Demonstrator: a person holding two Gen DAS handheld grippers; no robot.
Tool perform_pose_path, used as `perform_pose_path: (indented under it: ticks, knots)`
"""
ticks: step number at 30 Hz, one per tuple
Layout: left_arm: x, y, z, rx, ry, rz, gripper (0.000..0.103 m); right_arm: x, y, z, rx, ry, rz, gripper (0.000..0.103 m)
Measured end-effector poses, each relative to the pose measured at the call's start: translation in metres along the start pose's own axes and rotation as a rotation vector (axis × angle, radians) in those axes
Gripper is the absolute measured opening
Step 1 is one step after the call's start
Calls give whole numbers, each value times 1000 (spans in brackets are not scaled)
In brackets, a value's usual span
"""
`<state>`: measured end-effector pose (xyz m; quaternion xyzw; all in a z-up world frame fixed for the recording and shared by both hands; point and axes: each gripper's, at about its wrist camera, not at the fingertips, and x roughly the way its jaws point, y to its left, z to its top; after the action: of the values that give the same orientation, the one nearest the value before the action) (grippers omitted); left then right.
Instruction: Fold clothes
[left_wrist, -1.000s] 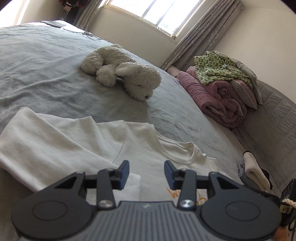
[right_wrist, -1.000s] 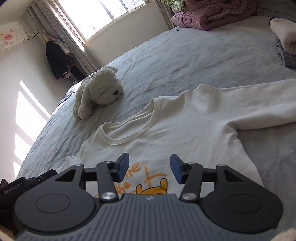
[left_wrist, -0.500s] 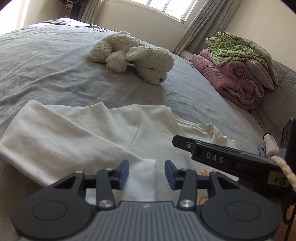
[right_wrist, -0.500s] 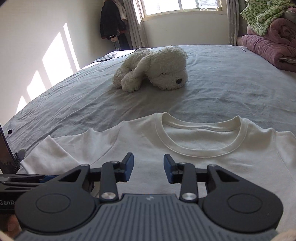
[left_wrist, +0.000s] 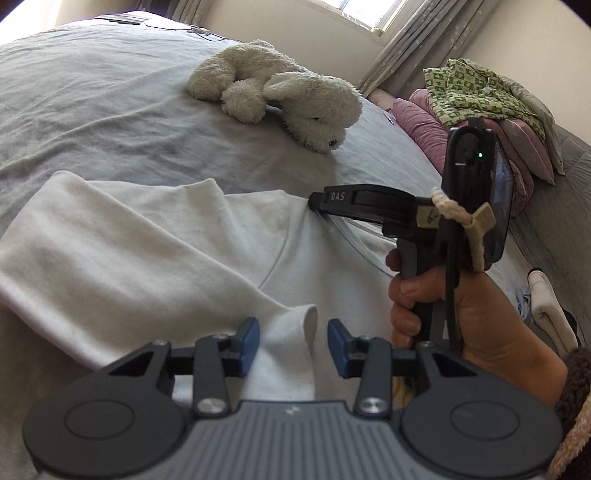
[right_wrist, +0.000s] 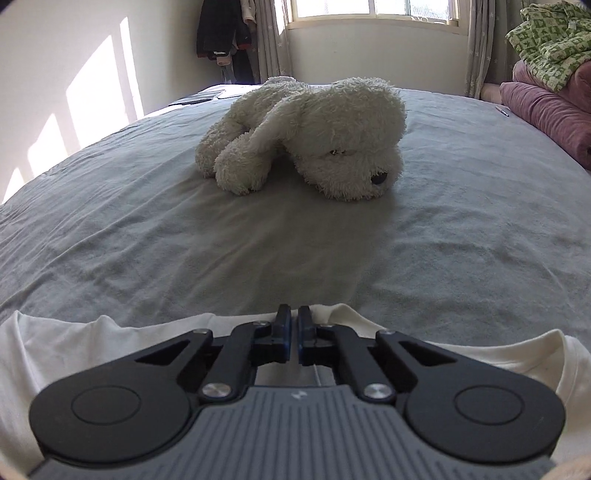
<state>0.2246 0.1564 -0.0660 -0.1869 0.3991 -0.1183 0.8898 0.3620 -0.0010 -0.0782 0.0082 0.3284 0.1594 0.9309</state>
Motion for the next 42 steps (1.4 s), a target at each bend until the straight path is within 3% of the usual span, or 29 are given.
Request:
perform_pose_path:
  ticks: [2,4,11,17,19,23,29,30,31,32,38,41,42]
  knots:
    - [-1,-1,0,6,0,3,42,-11,-8,1,32,-19,27,4]
    - [-1,0,1,-4,0,1,42,-32,-19,-3,68,-47,35,22]
    - [-4,0,2,-26,-8,-6,42,-97,-54,-42,14,-50,-75,22]
    - [-7,-1,2,-33,-10,-10,42,-96,-99,-55,97,-17,-179,22]
    - [-8,-3,1,-28,-9,-10,42,-84,-113,-52,124,-5,-208,13]
    - [-8,-4,1,-24,-8,-12,42,-59,-129,-34,165,4,-240,7]
    - [-10,-2,3,-31,-9,-12,42,-51,-137,-19,135,15,-234,6]
    - [-11,-2,3,-34,-12,-13,42,-57,-138,-20,142,5,-226,9]
    - [-12,-2,3,-37,-15,-16,42,-64,-138,-21,148,-4,-220,19]
    - [-13,-1,4,-39,-18,-19,42,-73,-139,-25,149,-15,-218,20]
    - [-13,-1,4,-44,-18,-18,42,-115,-138,-55,143,-36,-197,21]
    - [-11,-3,2,-36,-13,-11,42,-109,-136,-64,123,-26,-215,19]
    - [-11,-2,1,-35,-11,-8,42,-105,-137,-65,117,-25,-227,13]
